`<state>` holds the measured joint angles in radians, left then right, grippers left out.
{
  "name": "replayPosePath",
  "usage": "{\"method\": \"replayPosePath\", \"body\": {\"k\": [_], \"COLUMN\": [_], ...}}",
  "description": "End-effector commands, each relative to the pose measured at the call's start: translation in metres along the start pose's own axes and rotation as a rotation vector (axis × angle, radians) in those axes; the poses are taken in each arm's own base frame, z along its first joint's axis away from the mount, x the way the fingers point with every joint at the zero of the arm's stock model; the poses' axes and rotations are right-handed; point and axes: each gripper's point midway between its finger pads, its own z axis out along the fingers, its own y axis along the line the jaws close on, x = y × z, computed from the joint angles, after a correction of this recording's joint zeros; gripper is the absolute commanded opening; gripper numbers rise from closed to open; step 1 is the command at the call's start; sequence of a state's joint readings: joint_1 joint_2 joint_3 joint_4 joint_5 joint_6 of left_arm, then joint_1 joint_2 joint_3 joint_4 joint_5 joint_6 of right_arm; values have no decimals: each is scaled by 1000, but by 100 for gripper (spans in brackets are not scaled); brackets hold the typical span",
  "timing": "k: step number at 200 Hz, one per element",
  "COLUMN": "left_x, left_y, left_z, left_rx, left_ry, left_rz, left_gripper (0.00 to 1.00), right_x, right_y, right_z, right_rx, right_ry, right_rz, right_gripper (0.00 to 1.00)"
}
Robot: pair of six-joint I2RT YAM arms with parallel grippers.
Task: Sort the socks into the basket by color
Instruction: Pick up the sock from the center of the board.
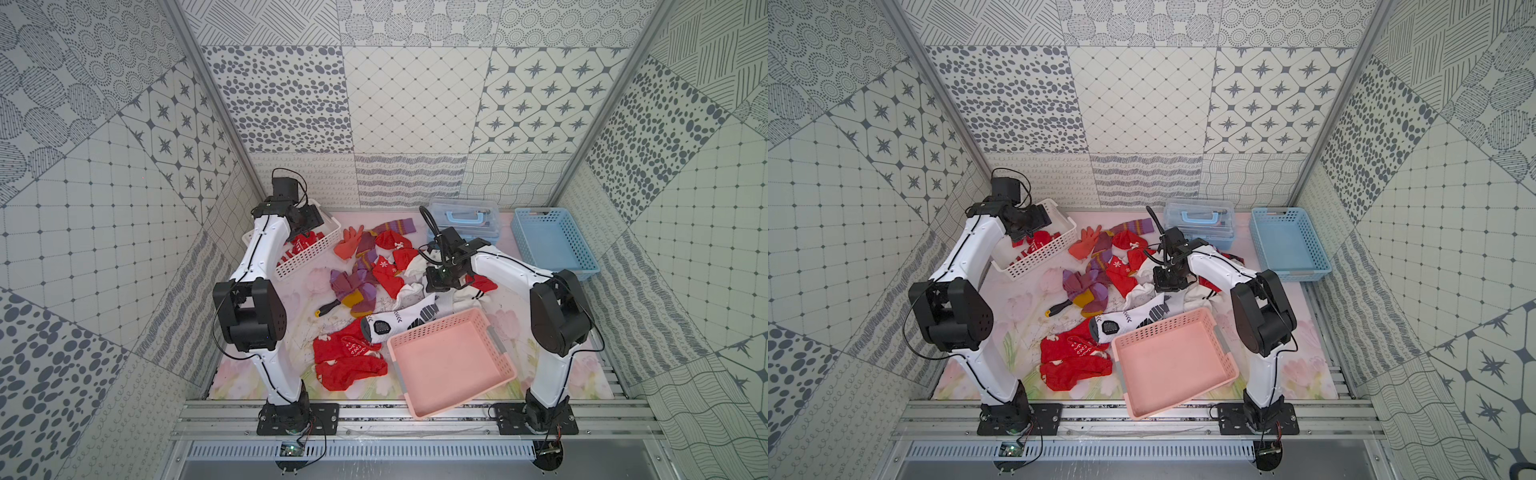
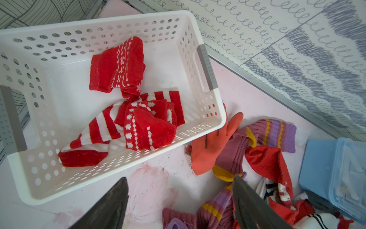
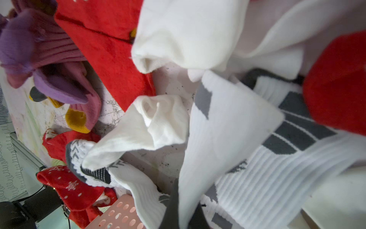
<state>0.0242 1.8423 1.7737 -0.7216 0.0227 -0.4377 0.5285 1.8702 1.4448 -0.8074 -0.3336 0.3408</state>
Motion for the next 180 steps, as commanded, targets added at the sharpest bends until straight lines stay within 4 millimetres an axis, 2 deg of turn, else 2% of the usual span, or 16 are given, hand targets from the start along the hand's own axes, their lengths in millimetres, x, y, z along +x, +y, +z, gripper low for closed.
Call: {"method": "replayPosePath", "body": {"k": [1,60,110,149,180], "left_x": [0,20,41,56,68], "left_y": [-17,-40,-66,-90,-106], "left_z": [-18,-38,-44,-47,-46], "left_rx": [31,90,139,190,228], "left_ry": [-41,-48,-23,-3,23], "left_rz": [42,76,129,177,202], "left_gripper": [85,85,84,84,84], "right_x": [-13,-20,-43,-64,-86], "right_y": [25,53,65,46,14], "right_z": [-41,-97,-153,-195,-224], "right_rx": [-48,-113,-125,-67,13], "right_ry": [-87,-183,-327,-449,-558], "right_rz": [-59,-108,-116,-74,-19], "right_gripper": [0,0,0,0,0]}}
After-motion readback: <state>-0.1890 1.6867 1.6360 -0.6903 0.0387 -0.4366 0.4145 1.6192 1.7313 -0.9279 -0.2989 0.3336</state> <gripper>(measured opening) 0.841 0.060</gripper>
